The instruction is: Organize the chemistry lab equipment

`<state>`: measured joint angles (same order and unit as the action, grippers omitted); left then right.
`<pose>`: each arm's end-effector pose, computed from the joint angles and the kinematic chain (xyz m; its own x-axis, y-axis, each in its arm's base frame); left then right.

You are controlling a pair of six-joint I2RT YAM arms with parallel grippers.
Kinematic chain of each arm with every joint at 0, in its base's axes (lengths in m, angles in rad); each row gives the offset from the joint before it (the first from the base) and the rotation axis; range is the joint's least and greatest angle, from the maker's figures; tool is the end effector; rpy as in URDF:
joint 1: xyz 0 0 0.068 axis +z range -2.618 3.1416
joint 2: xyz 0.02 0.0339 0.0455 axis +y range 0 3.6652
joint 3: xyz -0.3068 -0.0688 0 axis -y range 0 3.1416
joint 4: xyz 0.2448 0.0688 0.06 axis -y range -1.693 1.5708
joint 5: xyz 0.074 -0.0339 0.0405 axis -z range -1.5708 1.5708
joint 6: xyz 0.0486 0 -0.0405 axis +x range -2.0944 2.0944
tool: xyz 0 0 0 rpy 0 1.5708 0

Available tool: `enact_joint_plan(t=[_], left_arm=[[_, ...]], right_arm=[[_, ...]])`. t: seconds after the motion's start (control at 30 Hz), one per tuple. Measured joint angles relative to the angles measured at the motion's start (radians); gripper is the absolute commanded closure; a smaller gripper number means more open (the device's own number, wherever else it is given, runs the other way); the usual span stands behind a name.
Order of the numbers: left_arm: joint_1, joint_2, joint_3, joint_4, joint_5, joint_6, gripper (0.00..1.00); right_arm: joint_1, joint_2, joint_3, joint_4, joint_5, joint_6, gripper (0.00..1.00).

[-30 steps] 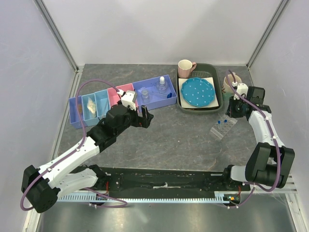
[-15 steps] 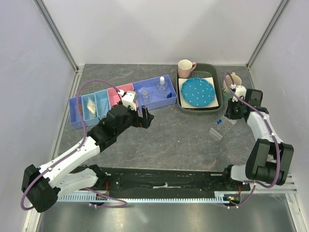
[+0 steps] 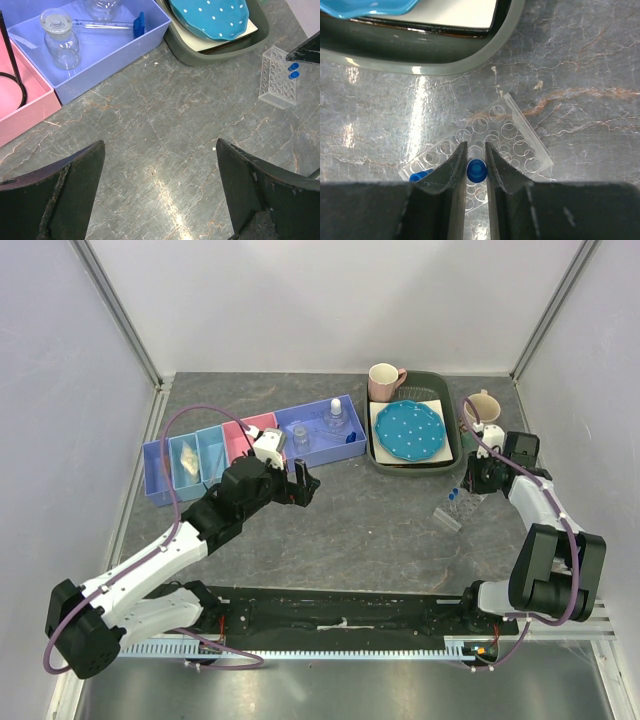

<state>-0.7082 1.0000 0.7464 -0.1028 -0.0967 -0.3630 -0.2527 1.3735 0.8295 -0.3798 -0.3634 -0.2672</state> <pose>0.1709 -0.1402 0.3256 -0.4532 -0.0772 -0.8880 0.4469 0.8423 -0.3013 0.2680 -0.0514 0.2437 -0.7521 -0.0607 -0.6563 -0.1787 0.9772 0.1144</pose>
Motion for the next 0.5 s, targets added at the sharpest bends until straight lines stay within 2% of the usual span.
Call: enact_joint_plan(t=[0.33, 0.5], left_arm=[[0.000, 0.009, 0.000, 0.000, 0.003, 0.000, 0.02], [0.000, 0.012, 0.000, 0.000, 0.003, 0.000, 0.02]], right_arm=[[0.000, -0.048, -0.037, -0.018, -0.037, -0.055, 0.57], [0.000, -0.107, -0.037, -0.037, -0.048, -0.074, 0.54]])
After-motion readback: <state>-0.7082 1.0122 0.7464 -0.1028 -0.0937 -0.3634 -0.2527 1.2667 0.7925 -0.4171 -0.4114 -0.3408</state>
